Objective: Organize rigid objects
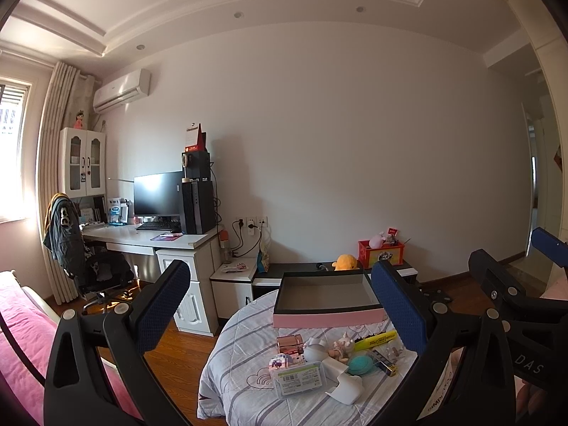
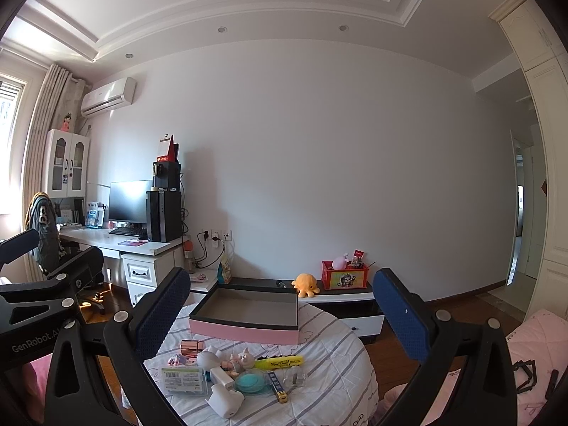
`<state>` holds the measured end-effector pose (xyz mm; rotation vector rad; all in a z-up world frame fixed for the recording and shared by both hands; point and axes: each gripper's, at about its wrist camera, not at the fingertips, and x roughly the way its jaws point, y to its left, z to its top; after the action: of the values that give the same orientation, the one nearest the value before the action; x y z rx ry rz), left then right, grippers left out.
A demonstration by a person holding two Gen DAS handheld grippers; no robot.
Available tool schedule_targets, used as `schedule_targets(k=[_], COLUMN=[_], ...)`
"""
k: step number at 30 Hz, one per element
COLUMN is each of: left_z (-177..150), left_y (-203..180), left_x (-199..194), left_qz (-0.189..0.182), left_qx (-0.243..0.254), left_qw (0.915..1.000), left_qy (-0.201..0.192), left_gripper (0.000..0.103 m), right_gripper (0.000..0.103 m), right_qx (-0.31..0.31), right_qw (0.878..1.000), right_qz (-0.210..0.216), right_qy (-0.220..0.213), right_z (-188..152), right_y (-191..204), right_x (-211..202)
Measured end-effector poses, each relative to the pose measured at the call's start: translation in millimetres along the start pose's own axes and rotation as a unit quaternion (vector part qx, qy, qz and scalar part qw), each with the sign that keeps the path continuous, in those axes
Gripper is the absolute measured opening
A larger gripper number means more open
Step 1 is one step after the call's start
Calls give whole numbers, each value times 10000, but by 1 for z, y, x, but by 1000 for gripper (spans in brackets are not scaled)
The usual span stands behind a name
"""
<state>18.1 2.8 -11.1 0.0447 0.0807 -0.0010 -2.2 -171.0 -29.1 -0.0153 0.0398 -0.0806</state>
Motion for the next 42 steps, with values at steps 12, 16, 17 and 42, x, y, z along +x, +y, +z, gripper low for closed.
schedule_targets(k=[12, 16, 17, 42], left_z=[0, -1, -1, -42], left_y=[0, 0, 0, -2], left_x=[0, 0, 0, 54], left_qz=[-3, 0, -2, -201], left_qx=[0, -5, 1, 164], left_qw=[10000, 10000, 10000, 9978], left_qy=[-1, -2, 1, 614], left_gripper=[103, 103, 103, 103], right_gripper=[103, 103, 103, 103], right_qx=[-4, -11, -8, -49], right_qw=[10000, 10000, 10000, 9990], right_qz=[2, 3, 7, 33], right_qy=[-8, -1, 1, 443], right_z=[1, 0, 1, -24], right_y=[1, 2, 1, -1], right_x=[-1, -1, -1, 32])
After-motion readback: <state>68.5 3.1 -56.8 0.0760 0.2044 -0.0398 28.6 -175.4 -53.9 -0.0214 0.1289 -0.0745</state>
